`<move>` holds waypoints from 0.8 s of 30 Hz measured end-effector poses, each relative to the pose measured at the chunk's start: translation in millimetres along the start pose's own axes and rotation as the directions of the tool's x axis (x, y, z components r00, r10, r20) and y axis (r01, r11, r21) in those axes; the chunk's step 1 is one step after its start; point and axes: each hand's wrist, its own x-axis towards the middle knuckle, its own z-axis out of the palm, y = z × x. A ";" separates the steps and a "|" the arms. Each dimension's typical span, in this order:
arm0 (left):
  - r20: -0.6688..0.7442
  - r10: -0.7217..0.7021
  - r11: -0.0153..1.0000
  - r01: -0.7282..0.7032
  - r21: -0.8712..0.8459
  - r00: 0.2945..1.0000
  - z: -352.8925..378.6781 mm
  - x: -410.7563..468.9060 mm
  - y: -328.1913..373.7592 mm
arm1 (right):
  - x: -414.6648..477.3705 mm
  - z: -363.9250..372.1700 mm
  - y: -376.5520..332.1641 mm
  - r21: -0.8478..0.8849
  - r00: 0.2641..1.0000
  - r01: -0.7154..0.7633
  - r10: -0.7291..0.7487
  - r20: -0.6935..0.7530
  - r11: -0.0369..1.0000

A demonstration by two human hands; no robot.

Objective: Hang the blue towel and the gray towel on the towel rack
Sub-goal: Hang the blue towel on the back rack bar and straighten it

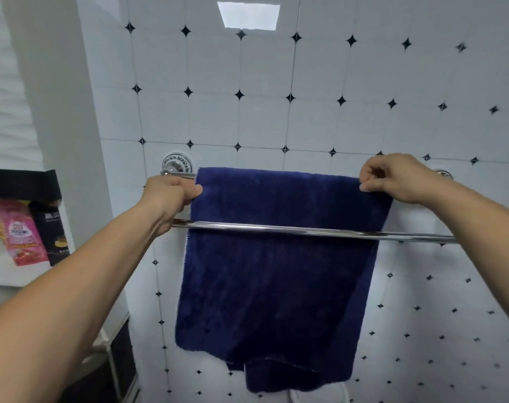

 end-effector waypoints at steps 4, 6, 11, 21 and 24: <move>0.035 -0.002 0.999 0.000 0.049 0.999 -0.2 0.7 -1.9 | 4.4 -18.2 16.4 0.005 0.993 -0.084 0.084 -0.088 0.996; 0.079 -0.002 0.996 -0.005 0.086 0.997 0.4 0.7 -1.7 | 5.5 -9.5 15.9 -0.042 0.987 -0.105 0.099 -0.124 0.994; 0.175 -0.002 0.992 -0.020 0.121 0.985 0.1 0.7 0.6 | -12.7 -3.7 28.0 -0.004 0.851 -0.366 0.333 -0.406 0.930; 0.194 -0.006 0.960 -0.049 0.277 0.981 7.0 -6.3 6.1 | -44.0 24.3 30.7 0.530 0.861 -0.486 0.484 0.154 0.695; 0.311 -0.113 0.813 -0.092 0.575 0.944 4.1 -8.0 12.5 | -51.4 13.4 42.1 0.424 0.852 -0.516 0.496 0.166 0.745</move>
